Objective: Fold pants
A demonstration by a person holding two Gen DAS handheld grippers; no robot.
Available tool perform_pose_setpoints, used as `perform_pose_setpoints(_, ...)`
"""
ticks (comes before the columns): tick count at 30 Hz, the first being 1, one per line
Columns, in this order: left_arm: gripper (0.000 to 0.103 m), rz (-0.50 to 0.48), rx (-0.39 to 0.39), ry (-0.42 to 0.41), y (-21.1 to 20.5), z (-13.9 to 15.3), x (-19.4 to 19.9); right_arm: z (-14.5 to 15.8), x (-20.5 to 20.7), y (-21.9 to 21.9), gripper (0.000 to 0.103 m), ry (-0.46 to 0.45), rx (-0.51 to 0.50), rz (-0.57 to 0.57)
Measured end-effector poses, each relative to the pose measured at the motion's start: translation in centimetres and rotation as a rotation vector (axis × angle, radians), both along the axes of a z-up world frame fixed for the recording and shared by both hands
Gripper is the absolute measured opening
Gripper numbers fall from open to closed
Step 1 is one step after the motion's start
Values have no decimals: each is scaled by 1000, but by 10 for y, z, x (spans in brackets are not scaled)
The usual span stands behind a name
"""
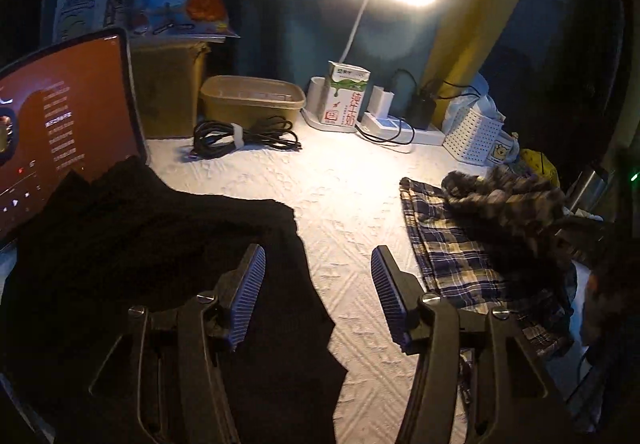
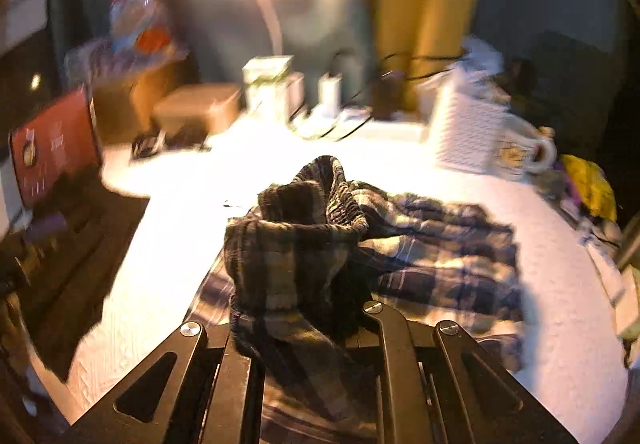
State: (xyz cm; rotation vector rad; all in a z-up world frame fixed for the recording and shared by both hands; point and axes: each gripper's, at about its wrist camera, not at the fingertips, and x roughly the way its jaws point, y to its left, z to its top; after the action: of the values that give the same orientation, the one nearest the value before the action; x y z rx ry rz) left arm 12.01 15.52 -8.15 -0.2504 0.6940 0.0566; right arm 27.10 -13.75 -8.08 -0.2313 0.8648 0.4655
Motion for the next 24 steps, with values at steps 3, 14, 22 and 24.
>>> perform_pose_setpoints(3, 56, 12, -7, 7, 4, -3, -3, -10, -2, 11, 11, 38, -19, 19)
perform_pose_setpoints(14, 56, -5, 13, 24, -10, -1, 0, -25, -23, 35, 69, 107, -82, 164)
perform_pose_setpoints(22, 56, -52, 50, 36, -39, 8, 13, -5, -39, 24, 94, 58, 6, 239)
perform_pose_setpoints(24, 56, -71, 56, 30, -49, 11, 17, 1, -38, 12, 94, 41, 31, 224)
